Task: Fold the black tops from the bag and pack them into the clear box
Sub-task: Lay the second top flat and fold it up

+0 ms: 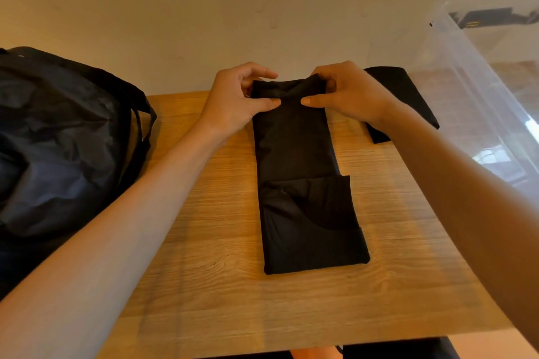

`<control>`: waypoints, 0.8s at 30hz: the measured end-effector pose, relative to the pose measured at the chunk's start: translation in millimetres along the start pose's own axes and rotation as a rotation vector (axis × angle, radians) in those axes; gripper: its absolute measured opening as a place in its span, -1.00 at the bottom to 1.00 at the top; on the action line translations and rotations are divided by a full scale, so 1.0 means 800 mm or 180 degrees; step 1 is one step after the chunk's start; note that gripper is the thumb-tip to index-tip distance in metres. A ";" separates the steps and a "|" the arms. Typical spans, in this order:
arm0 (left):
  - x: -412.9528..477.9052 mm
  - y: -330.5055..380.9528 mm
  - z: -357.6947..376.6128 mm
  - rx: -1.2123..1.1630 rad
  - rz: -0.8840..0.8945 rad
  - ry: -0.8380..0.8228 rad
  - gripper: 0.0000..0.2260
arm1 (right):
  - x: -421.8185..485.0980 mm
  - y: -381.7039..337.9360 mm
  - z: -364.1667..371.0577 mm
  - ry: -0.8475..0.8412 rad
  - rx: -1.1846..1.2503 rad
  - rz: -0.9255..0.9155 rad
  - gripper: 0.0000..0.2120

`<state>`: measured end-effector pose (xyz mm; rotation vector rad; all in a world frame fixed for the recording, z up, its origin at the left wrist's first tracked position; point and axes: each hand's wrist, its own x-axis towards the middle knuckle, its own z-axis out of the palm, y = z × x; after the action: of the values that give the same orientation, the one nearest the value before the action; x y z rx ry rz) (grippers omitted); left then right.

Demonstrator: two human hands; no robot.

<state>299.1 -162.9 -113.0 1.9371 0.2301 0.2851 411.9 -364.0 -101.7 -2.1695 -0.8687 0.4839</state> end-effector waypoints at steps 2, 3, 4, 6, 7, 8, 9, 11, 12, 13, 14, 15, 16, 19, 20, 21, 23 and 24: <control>-0.009 0.003 -0.002 0.0141 0.0243 -0.0004 -0.61 | -0.014 0.004 0.004 0.0287 -0.0191 -0.0371 -0.82; -0.015 0.004 -0.004 0.0198 0.0365 -0.0006 -0.61 | -0.022 0.005 0.005 0.0415 -0.0227 -0.0553 -0.82; -0.021 0.004 -0.005 0.0241 0.0477 -0.0007 -0.61 | -0.031 0.007 0.007 0.0518 -0.0228 -0.0707 -0.82; -0.035 0.001 -0.007 0.0290 0.0703 -0.0031 -0.62 | -0.048 0.009 0.011 0.0643 -0.0297 -0.1013 -0.81; -0.041 -0.001 -0.008 0.0332 0.0836 -0.0056 -0.64 | -0.055 0.010 0.013 0.0683 -0.0417 -0.1190 -0.81; -0.048 -0.003 -0.007 0.0388 0.0965 -0.0086 -0.68 | -0.062 0.011 0.015 0.0711 -0.0566 -0.1364 -0.80; -0.054 -0.005 -0.006 0.0447 0.1073 -0.0118 -0.71 | -0.067 0.014 0.018 0.0720 -0.0710 -0.1501 -0.80; -0.068 -0.009 -0.003 0.0587 0.1216 -0.0176 -0.77 | -0.077 0.019 0.021 0.0656 -0.0953 -0.1654 -0.78; -0.072 -0.011 -0.001 0.0656 0.1252 -0.0203 -0.78 | -0.080 0.022 0.021 0.0611 -0.1047 -0.1696 -0.77; -0.078 -0.013 0.001 0.0720 0.1284 -0.0219 -0.78 | -0.084 0.024 0.022 0.0586 -0.1146 -0.1747 -0.76; -0.083 -0.015 0.002 0.0776 0.1315 -0.0225 -0.78 | -0.088 0.026 0.023 0.0568 -0.1238 -0.1802 -0.75; -0.086 -0.017 0.003 0.0820 0.1354 -0.0225 -0.78 | -0.091 0.029 0.023 0.0553 -0.1317 -0.1851 -0.74; -0.089 -0.019 0.004 0.0858 0.1401 -0.0220 -0.78 | -0.093 0.030 0.024 0.0532 -0.1384 -0.1886 -0.71; -0.095 -0.021 0.006 0.1000 0.1515 -0.0206 -0.77 | -0.095 0.033 0.024 0.0432 -0.1513 -0.1983 -0.64; -0.096 -0.020 0.008 0.1029 0.1524 -0.0213 -0.77 | -0.096 0.034 0.023 0.0418 -0.1536 -0.2029 -0.64; -0.098 -0.020 0.009 0.1042 0.1531 -0.0219 -0.77 | -0.097 0.035 0.023 0.0410 -0.1547 -0.2071 -0.65; -0.101 -0.021 0.009 0.1026 0.1535 -0.0218 -0.79 | -0.099 0.035 0.021 0.0375 -0.1556 -0.2140 -0.67; -0.102 -0.021 0.009 0.0997 0.1535 -0.0221 -0.79 | -0.100 0.036 0.021 0.0345 -0.1572 -0.2178 -0.68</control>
<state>223.1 -186.6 -138.8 2.2949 -0.2601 0.5209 358.7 -427.0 -128.8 -2.0970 -1.7050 -0.2112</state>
